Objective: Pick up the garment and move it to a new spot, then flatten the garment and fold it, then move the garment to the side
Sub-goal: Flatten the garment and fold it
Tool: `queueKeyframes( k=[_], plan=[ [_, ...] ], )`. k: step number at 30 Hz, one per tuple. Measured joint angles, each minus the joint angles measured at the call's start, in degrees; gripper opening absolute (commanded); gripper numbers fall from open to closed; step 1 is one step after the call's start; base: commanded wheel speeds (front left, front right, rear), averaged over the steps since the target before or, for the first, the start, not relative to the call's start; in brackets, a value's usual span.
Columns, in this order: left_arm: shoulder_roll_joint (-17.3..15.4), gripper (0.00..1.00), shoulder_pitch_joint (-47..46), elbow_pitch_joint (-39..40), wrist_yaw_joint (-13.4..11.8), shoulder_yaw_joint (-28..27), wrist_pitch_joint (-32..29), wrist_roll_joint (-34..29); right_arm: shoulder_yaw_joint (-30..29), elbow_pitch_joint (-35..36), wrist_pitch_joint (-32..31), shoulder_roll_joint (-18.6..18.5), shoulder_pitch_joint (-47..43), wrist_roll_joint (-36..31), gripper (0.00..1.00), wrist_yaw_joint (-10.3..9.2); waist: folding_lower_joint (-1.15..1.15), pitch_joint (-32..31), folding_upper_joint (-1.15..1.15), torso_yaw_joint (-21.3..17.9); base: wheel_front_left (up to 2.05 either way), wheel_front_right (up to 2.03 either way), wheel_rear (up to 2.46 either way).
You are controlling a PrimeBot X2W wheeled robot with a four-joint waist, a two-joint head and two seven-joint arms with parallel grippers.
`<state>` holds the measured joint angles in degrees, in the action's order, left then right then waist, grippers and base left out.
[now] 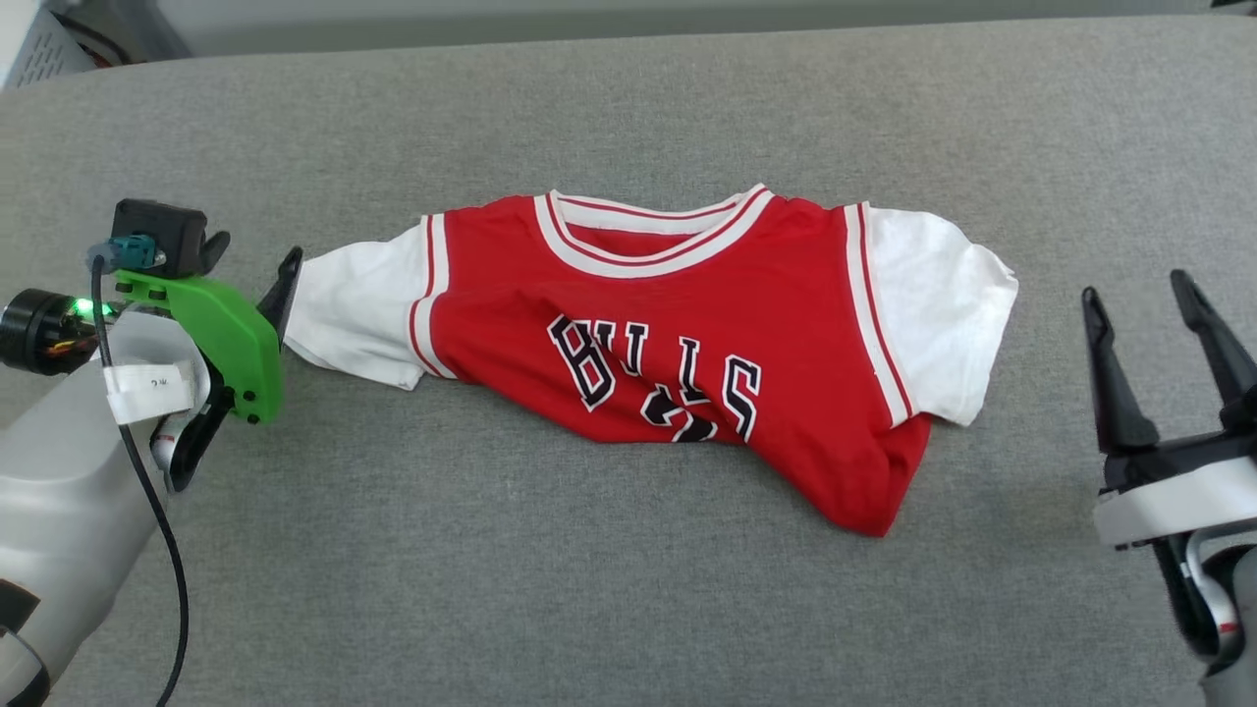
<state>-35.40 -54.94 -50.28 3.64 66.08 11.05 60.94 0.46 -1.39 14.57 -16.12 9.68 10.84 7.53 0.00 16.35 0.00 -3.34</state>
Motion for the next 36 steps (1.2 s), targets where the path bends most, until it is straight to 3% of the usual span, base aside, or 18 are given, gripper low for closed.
queueKeyframes(
  k=[5,8,11,17,21,26,36],
  plan=[
    [0.1,1.0,1.1,5.1,-4.8,-3.9,3.6,-2.9,-0.4,0.1,-3.5,-5.0,3.4,2.9,1.0,0.0,0.0,-2.2,0.0,1.4,0.0,0.0,0.0],
    [-0.5,1.0,3.6,14.2,-9.6,-11.3,3.6,-7.9,0.3,-0.2,-7.5,-9.4,6.0,5.5,1.0,0.0,0.0,-3.1,0.0,2.6,0.0,0.0,0.0],
    [-0.7,1.0,10.1,24.0,-14.3,-19.1,3.6,-14.1,2.9,-0.2,-14.6,-14.0,8.5,8.8,1.0,0.0,0.0,-3.7,0.0,3.8,0.0,0.0,0.0],
    [1.0,1.0,23.0,36.6,-19.4,-29.9,3.6,-24.7,8.9,-1.3,-31.3,-22.3,12.4,17.9,1.0,0.0,0.0,-4.1,0.0,5.6,0.0,0.0,0.0],
    [4.5,1.0,28.4,42.4,-20.6,-35.4,3.6,-31.1,12.6,-3.9,-43.4,-27.4,15.0,25.0,1.0,0.0,0.0,-3.3,0.0,6.7,0.0,0.0,0.0],
    [9.3,1.0,33.2,46.7,-20.5,-40.7,3.6,-36.8,16.2,-6.5,-53.2,-30.0,18.0,31.2,1.0,0.0,0.0,-1.7,0.0,8.0,0.0,0.0,0.0],
    [17.5,1.0,37.5,48.5,-15.2,-47.6,3.6,-44.1,22.8,-15.0,-55.6,-28.7,27.0,32.5,1.0,0.0,0.0,3.3,0.0,10.7,0.0,0.0,0.0]
  ],
)
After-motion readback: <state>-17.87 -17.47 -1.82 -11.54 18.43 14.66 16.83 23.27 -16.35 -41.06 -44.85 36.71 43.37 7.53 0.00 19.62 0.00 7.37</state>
